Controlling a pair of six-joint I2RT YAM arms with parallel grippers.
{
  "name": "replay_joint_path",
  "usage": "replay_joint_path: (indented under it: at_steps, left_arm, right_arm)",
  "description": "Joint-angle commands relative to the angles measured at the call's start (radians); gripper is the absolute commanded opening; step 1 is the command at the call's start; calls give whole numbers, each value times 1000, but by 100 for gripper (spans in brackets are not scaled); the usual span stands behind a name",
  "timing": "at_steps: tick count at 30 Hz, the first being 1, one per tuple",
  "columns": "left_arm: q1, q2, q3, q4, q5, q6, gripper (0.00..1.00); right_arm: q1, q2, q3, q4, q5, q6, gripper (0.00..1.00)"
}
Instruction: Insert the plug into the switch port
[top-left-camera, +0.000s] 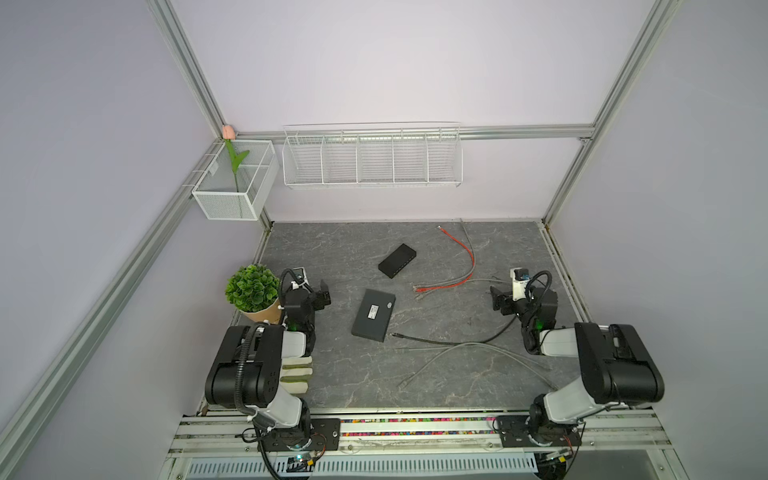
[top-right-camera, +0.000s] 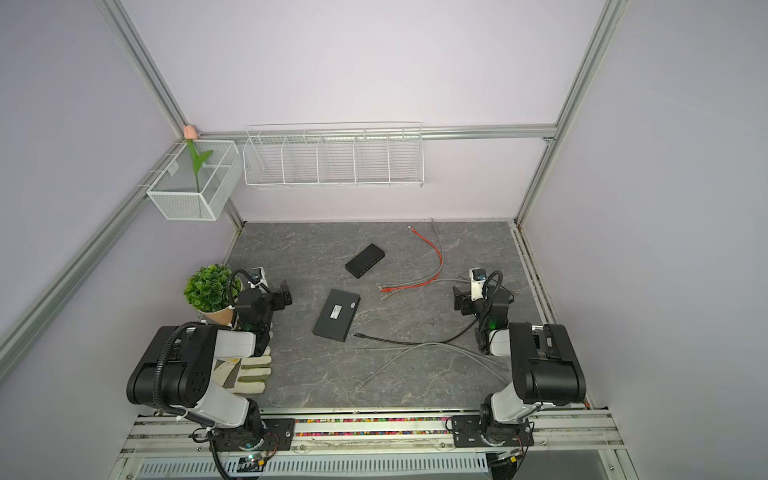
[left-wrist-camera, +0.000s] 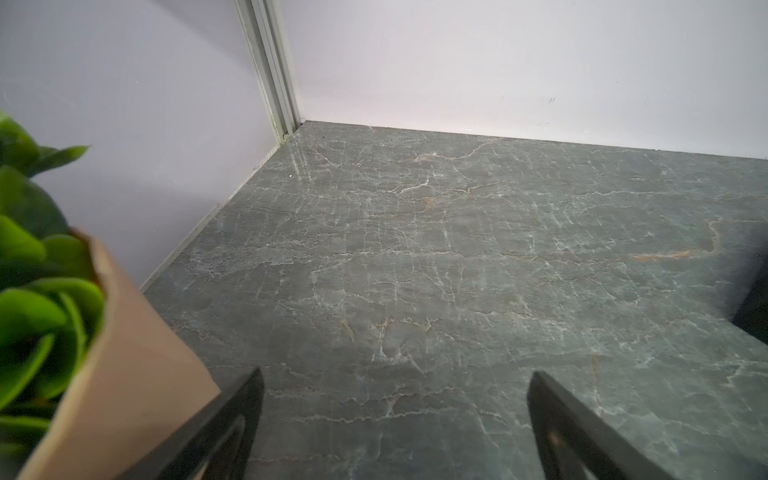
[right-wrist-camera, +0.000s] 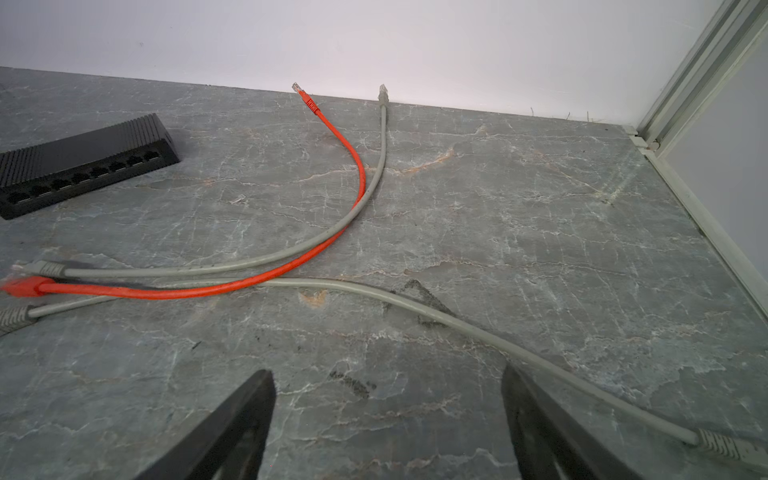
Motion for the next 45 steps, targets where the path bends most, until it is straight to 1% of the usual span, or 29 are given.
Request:
replay_joint_path:
  at_steps: [1,37,41,45]
  left_arm:
    - [7,-17,14,11,3,13,99]
    - [7,-16,16,11,3,10,99]
    - [9,-15,3,41,-106,-33,99]
    - [8,-17,2,39,-112,-37,99]
  right_arm:
    - [-3,-19,-10,27,-8,-6,88]
    - [-3,-19,-9,28,-8,-6,89]
    - [-3,-20,-10,28,-8,-6,89]
    - [-3,-20,-9,29,-9,-6,88]
